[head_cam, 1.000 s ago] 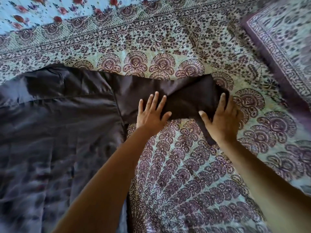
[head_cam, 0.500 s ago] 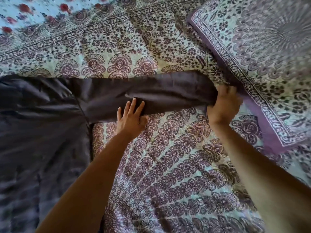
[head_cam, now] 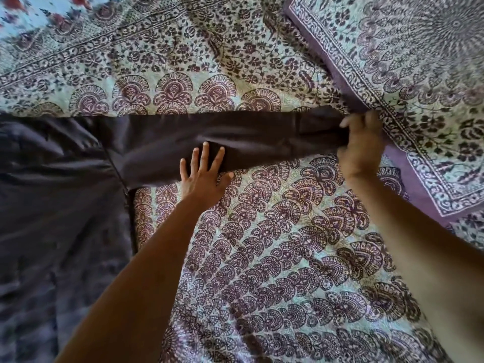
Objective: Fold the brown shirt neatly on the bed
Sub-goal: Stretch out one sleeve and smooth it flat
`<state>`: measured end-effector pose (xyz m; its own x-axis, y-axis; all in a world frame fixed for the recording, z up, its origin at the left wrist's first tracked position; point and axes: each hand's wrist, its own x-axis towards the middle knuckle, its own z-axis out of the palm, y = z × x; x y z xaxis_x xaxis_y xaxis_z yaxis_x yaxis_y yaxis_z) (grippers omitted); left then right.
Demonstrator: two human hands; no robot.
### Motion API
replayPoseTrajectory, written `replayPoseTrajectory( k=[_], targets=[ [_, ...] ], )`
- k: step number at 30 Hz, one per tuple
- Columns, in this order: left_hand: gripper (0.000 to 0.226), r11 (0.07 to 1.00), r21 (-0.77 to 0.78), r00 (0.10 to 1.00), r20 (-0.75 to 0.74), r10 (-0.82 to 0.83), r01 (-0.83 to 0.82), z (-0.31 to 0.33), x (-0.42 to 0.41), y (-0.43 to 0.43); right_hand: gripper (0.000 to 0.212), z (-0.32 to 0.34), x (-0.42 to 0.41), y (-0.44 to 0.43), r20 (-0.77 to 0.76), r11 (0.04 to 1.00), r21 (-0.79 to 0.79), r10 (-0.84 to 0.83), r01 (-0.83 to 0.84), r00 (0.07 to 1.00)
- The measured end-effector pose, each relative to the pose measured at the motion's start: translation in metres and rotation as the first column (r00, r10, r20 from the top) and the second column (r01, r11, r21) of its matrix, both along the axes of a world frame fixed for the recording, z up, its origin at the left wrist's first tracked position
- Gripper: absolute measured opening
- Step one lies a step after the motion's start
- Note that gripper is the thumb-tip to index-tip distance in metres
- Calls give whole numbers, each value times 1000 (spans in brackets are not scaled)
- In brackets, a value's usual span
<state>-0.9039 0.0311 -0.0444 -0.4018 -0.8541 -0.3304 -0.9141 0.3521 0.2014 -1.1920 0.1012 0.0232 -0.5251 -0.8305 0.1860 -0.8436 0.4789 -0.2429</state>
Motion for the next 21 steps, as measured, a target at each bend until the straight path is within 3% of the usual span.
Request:
replayPoseTrajectory(
  k=[2, 4, 6, 7, 9, 12, 14, 16, 18, 21],
  targets=[
    [65, 1000, 6, 1000, -2, -3, 3, -1, 0, 1, 31, 2, -6, -5, -206, 995, -49, 70, -81, 976],
    [65, 1000, 5, 1000, -13, 3, -3, -2, 0, 1, 29, -4, -10, -4, -324, 959, 210, 254, -192, 912],
    [65, 1000, 7, 1000, -15, 11, -11, -2, 0, 2, 42, -14, -12, 1, -217, 810, 544, 386, -217, 897],
    [65, 1000, 11, 1000, -13, 11, -11, -1, 0, 2, 48, -18, -11, 2, -147, 769, 605, 365, -208, 920],
    [65, 1000, 17, 1000, -20, 2, -2, 0, 0, 0, 43, -19, -8, -1, -80, 822, 547, 241, -159, 967],
    [66, 1000, 18, 1000, -24, -7, 7, 3, 0, 0, 28, -14, 2, -21, -121, 916, 393, 139, -82, 983],
    [63, 1000, -26, 1000, -20, 3, -3, 7, 0, 1, 32, -14, 8, -34, -72, 930, 363, 92, -59, 993],
    [52, 987, -158, 995, -94, -30, 15, 11, 0, 2, 44, -19, 10, -43, -28, 918, 394, 48, -33, 998],
    [30, 927, -361, 966, -191, -177, 99, 10, -1, 1, 53, -27, 8, -47, 69, 891, 451, 24, -53, 997],
    [5, 833, -506, 934, -134, -332, 224, 8, -4, -5, 60, -45, 3, -43, 221, 796, 591, -5, -130, 975]
  ],
)
